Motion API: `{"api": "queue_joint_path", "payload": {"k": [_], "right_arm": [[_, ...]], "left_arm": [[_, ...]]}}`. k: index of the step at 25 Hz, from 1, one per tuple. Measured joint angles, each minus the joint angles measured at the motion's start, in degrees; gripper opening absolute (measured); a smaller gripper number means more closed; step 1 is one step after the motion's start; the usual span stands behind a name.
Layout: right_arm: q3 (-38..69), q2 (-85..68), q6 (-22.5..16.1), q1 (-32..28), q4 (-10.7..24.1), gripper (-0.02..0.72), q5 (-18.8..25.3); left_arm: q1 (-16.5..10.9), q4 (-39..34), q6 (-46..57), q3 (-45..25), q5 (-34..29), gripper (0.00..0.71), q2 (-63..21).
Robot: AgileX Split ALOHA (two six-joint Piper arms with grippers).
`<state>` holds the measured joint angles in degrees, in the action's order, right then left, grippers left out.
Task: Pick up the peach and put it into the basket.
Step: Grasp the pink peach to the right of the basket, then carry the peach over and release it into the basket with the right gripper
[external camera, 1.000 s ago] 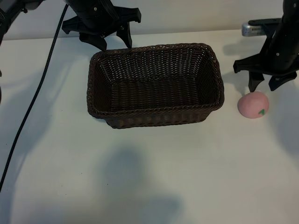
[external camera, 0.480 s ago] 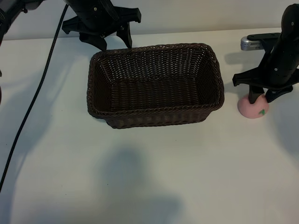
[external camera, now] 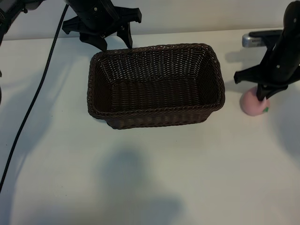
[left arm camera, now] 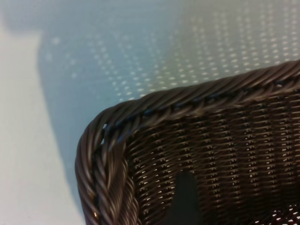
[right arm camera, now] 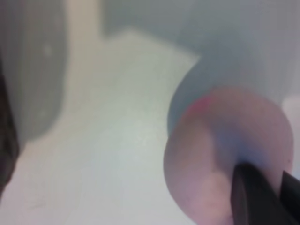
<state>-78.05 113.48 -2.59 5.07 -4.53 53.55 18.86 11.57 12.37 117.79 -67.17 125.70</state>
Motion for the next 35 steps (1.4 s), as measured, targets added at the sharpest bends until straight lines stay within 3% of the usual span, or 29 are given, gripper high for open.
{"api": "queue_joint_path", "payload": {"k": [9, 12, 15, 19, 25, 35], "right_arm": [[-14.2, -5.3, 0.0, 0.0, 1.6, 0.045, 11.0], [-18.8, -5.4, 0.3, 0.0, 0.1, 0.045, 14.2], [-21.0, -5.5, 1.8, 1.2, -3.4, 0.045, 15.8], [-21.5, -5.5, 2.6, 7.0, -6.2, 0.045, 16.2], [-21.5, -5.2, 3.0, 14.4, -7.0, 0.045, 13.8], [-21.5, 4.2, 3.0, 16.8, -7.5, 0.045, 9.5]], "left_arm": [[0.0, 0.0, 0.0, 0.0, 0.0, 0.598, 0.0], [0.0, 0.0, 0.0, 0.0, 0.0, 0.598, 0.0], [0.0, 0.0, 0.0, 0.0, 0.0, 0.598, 0.0], [0.0, 0.0, 0.0, 0.0, 0.0, 0.598, 0.0], [0.0, 0.0, 0.0, 0.0, 0.0, 0.598, 0.0], [0.0, 0.0, 0.0, 0.0, 0.0, 0.598, 0.0]]}}
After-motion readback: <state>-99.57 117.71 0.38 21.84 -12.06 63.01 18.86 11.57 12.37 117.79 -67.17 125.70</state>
